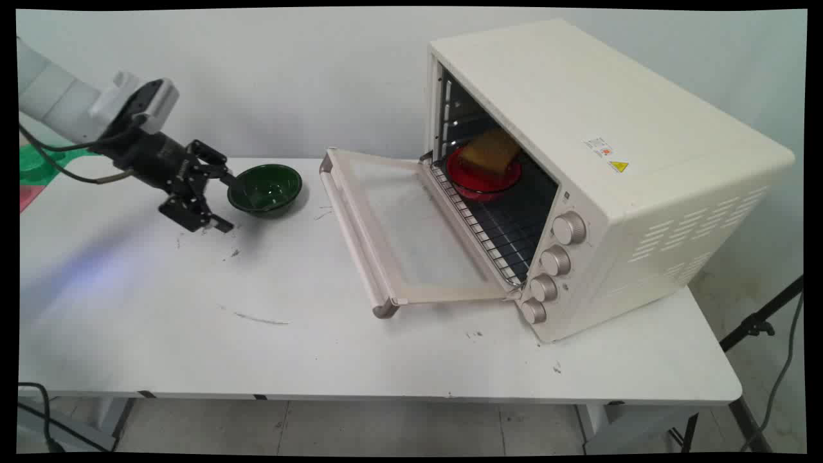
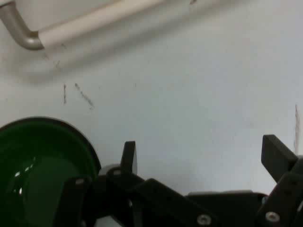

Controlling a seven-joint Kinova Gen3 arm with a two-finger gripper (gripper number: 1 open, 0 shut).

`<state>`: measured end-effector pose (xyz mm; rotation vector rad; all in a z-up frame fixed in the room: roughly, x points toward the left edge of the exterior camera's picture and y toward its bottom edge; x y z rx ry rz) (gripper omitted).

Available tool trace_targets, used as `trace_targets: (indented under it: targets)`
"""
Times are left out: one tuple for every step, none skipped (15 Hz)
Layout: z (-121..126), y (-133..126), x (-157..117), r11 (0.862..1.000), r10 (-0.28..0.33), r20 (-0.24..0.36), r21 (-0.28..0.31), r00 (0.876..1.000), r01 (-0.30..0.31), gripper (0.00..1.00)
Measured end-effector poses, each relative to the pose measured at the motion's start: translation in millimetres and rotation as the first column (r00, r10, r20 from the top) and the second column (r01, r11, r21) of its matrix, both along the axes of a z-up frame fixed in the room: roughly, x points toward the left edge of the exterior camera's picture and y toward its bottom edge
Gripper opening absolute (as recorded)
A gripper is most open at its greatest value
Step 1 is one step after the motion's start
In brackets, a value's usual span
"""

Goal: Close the oven

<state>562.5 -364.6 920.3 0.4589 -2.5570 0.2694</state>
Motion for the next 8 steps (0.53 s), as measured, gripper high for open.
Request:
trace_targets:
  targets:
    - [-2,-2,-6,1.000,0.008,0.002,0.001,1.000,-0.008,1.00]
    - [-3,-4,-11,1.000,0.013,0.005,0.001,1.000,-0.013,1.00]
    - [-6,-6,-17,1.000,0.020,0.009,0.001,1.000,-0.020,1.00]
    - [-8,-8,-21,1.000,0.025,0.013,0.000,1.000,-0.025,1.00]
    - [-12,-10,-27,0.999,0.032,0.019,-0.002,0.999,-0.032,1.00]
    - [-17,-13,-35,0.999,0.040,0.026,-0.003,0.999,-0.040,1.00]
    - [-22,-16,-41,0.999,0.045,0.032,-0.006,0.998,-0.045,1.00]
    - [-27,-19,-48,0.999,0.052,0.039,-0.009,0.998,-0.052,1.00]
